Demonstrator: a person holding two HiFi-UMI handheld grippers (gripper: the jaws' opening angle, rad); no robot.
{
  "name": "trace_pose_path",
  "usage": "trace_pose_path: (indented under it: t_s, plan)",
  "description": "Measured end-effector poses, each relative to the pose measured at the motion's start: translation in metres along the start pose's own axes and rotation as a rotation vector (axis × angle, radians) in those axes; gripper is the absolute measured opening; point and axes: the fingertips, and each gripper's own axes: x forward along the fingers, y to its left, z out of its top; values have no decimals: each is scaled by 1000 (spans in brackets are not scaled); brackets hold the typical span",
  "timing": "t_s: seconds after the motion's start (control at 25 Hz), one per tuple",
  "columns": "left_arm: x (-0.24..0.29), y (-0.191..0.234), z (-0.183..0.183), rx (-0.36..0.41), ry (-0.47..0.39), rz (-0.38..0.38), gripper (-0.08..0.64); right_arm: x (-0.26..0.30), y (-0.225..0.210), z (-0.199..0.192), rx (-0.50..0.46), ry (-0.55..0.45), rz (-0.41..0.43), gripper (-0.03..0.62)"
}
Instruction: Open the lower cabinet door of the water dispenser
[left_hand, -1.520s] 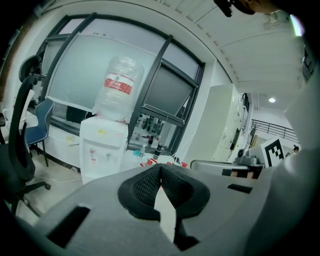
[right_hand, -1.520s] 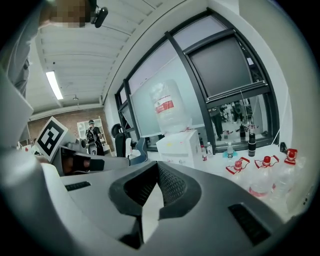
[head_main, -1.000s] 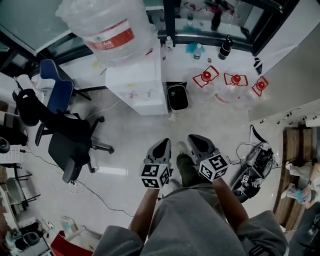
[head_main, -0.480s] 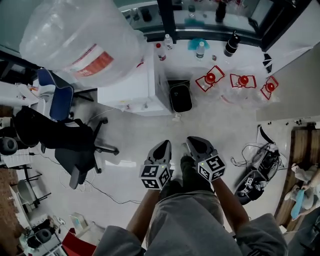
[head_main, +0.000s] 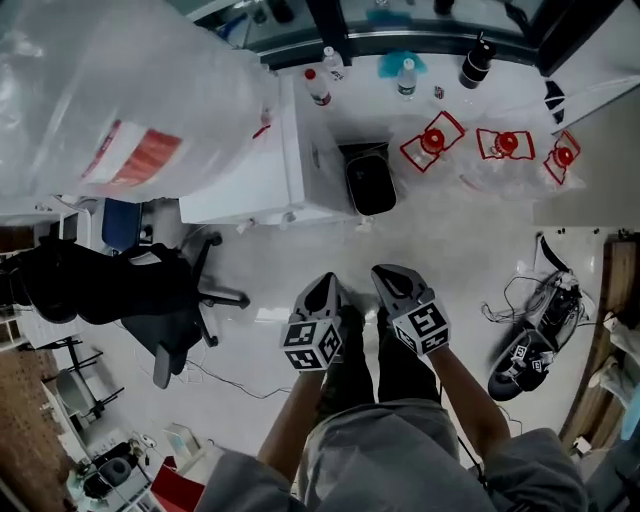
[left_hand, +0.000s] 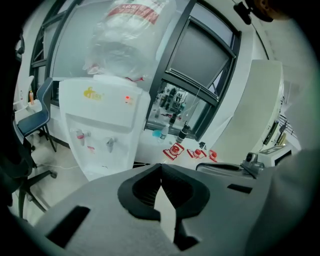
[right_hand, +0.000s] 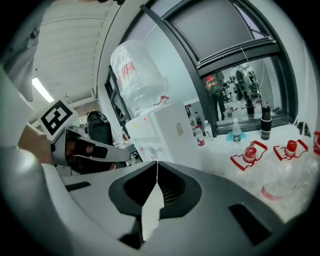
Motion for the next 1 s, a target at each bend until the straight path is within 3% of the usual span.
trace_pose_path:
  t_s: [1.0]
  plan:
    - [115,107,-83,67,126,-14,11,124,-64,-119,-12,61,-30,12]
